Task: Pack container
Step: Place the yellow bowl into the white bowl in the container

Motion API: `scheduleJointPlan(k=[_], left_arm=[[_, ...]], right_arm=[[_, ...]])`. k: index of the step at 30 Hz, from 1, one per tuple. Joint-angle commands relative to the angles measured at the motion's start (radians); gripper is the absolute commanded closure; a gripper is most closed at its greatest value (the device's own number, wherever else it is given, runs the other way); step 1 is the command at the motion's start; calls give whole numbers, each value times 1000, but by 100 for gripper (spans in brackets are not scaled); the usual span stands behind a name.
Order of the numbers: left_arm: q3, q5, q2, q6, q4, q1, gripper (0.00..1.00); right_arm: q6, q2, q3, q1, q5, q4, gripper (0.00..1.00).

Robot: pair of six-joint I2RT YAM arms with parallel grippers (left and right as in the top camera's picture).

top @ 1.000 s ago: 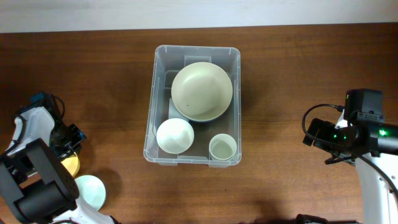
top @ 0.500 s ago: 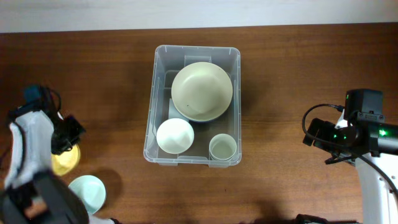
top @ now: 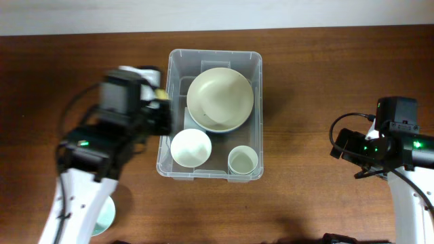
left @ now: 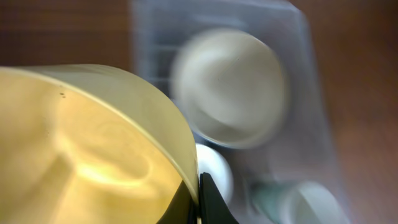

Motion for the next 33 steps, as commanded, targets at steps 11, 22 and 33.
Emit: scheduleJointPlan(k=[11,22,33], left_arm=[[14,42,330,-3,-101,-283,99],[14,3,391,-5,-164,-283,64],[119,-278,172,-79,-322,49,55]], right_arm=[[-6,-10,-3,-6,-3,3,1],[-6,-10,-3,-6,-3,-1,1],[-6,-10,-3,-6,-3,-1,1]])
